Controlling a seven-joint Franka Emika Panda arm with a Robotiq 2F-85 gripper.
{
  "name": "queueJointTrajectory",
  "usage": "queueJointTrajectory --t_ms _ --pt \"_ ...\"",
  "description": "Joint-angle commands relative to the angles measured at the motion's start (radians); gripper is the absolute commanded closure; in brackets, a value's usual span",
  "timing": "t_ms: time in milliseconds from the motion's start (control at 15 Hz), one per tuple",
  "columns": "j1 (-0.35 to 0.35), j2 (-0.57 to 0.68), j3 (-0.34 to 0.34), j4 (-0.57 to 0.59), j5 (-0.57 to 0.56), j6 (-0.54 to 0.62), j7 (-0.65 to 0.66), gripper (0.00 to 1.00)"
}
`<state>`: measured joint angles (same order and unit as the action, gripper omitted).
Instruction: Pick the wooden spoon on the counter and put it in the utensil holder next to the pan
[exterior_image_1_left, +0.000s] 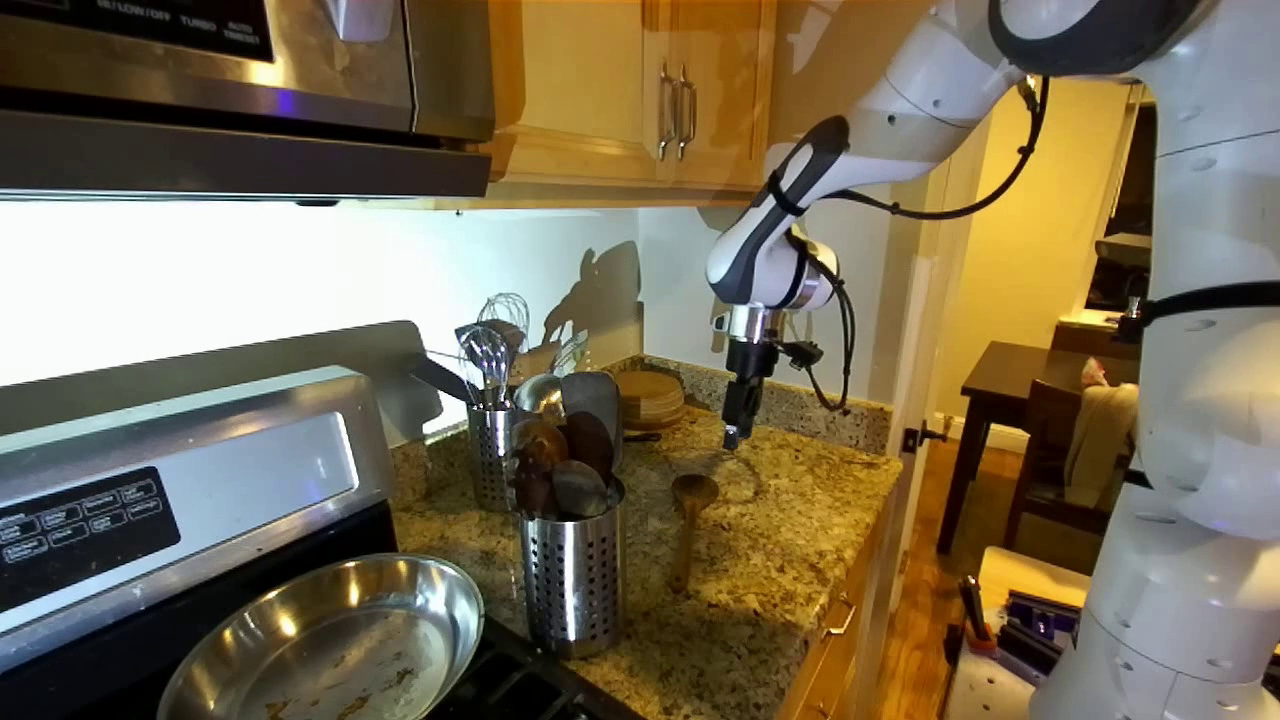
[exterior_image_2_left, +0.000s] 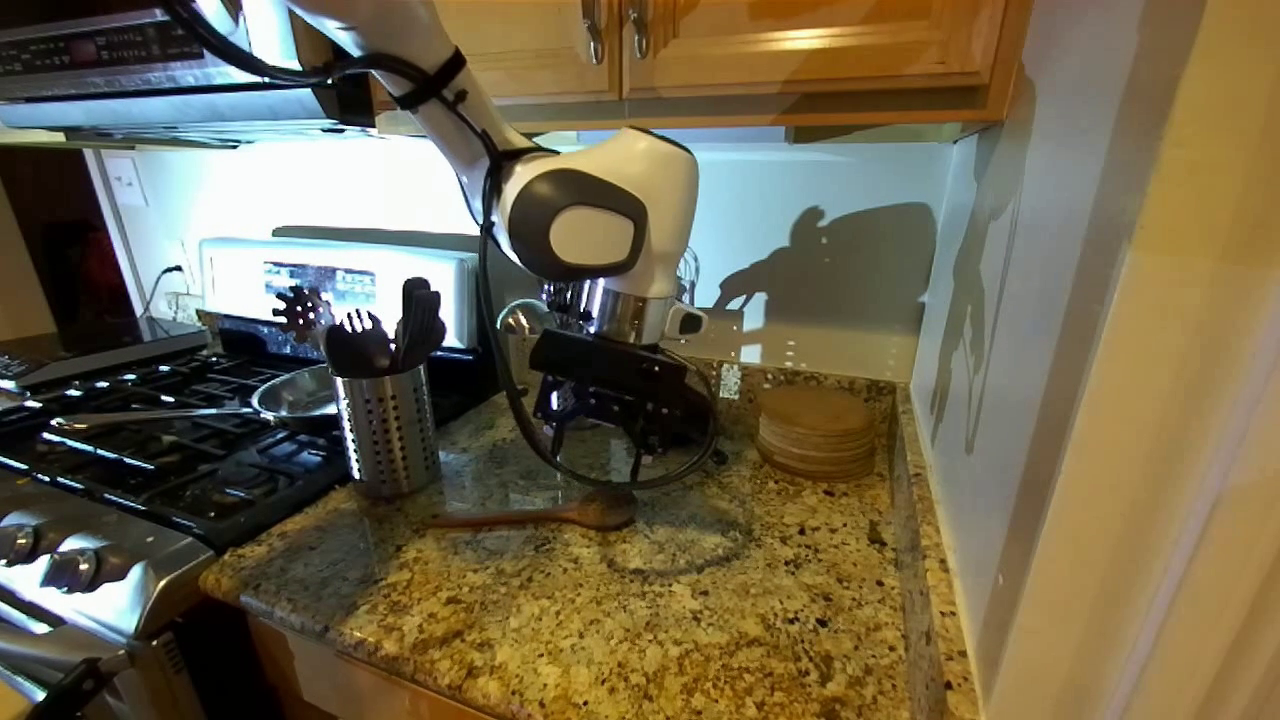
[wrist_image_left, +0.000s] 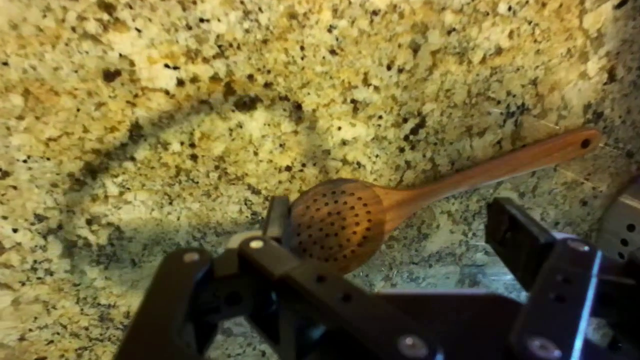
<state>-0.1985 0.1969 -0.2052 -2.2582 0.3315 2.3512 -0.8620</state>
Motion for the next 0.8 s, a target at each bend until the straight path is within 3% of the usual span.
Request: queueJointTrajectory --t_ms 0,400,733 --pt "-0.057 0.043 0.043 0.013 0.054 0.042 -0.057 0.0" --pt "-0.114 0.141 0.102 0.085 0.162 0.044 -0.137 0.0" --pt "-0.14 0.219 0.13 0.165 0.151 0.033 -0.146 0.0"
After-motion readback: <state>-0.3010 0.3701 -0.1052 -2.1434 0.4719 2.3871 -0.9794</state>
